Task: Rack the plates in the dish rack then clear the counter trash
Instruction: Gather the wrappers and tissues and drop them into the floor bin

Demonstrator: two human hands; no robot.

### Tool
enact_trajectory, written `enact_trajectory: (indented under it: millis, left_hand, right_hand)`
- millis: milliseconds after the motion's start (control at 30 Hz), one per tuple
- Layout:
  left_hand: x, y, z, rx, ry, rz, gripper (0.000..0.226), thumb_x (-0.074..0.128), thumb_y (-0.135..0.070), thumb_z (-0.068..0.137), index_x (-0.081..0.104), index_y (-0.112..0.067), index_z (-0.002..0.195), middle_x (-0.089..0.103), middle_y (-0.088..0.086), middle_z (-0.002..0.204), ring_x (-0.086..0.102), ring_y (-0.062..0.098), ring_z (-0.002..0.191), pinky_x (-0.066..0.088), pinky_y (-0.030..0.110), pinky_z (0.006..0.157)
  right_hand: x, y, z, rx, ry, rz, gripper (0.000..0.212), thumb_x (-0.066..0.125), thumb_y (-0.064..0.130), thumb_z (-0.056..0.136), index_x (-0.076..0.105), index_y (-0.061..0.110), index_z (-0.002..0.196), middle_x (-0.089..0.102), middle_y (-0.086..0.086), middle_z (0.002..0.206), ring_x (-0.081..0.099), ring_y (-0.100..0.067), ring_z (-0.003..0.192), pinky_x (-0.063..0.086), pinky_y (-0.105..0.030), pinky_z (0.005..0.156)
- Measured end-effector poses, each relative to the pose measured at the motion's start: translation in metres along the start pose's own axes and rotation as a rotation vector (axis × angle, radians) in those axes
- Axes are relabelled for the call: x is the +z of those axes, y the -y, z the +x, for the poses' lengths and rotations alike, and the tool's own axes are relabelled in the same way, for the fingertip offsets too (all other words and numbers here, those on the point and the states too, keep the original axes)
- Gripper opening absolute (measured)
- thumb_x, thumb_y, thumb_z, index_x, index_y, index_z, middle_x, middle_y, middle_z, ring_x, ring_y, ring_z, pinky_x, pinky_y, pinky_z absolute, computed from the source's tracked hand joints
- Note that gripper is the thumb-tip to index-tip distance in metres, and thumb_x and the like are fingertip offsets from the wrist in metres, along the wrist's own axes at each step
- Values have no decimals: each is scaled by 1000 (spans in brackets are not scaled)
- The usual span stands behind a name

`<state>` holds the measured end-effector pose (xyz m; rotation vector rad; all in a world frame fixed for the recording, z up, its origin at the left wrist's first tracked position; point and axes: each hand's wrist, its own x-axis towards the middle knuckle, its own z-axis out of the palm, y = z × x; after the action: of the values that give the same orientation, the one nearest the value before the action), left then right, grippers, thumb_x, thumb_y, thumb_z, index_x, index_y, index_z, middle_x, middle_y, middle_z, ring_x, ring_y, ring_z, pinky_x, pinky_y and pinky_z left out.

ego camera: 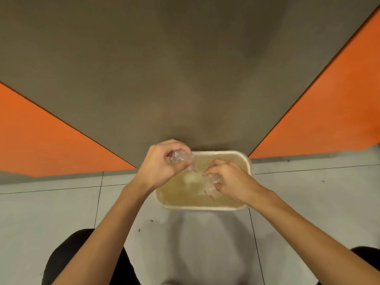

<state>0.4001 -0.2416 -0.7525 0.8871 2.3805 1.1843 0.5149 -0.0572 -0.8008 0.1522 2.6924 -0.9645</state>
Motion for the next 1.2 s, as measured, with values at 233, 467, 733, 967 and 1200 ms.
enact_trajectory:
  millis: [233, 467, 733, 967, 1200]
  left_hand:
    - [13, 10, -14, 84, 26, 141, 21, 79, -33, 73, 71, -32, 92, 64, -14, 88, 54, 11, 71, 46, 30, 67]
    - [18, 18, -17, 17, 46, 64, 42, 74, -32, 84, 61, -22, 123, 59, -17, 107, 53, -12, 89, 44, 9, 77]
    - [43, 2, -24, -278, 285, -350, 50, 41, -53, 98, 35, -38, 145, 50, -16, 136, 51, 4, 123, 44, 28, 101]
    - [34, 15, -22, -153, 214, 65, 36, 54, -30, 98, 56, -20, 132, 53, -6, 131, 54, 10, 114, 49, 33, 94]
    - [31, 23, -21, -104, 238, 128, 22, 55, -21, 97, 68, -18, 115, 67, -8, 113, 61, 5, 96, 45, 15, 78]
  right_hand:
    - [-16, -3, -13, 108, 164, -75, 69, 69, 12, 82, 43, 28, 144, 41, 1, 143, 34, -18, 136, 30, -23, 106]
    - [-35, 18, -15, 89, 1, 552, 55, 75, 30, 83, 55, 33, 133, 62, 8, 119, 71, -16, 89, 57, -40, 86]
    - [-17, 31, -16, -7, -182, 627, 29, 77, 10, 80, 73, 25, 105, 69, 3, 92, 67, -30, 64, 57, -34, 60]
    - [3, 3, -4, 119, -124, 3, 12, 70, 13, 87, 76, 15, 97, 72, -2, 94, 59, 3, 66, 42, -3, 67]
    - [11, -2, -2, 277, 177, -177, 45, 56, 31, 95, 49, 15, 136, 50, -15, 133, 50, -33, 122, 45, -40, 98]
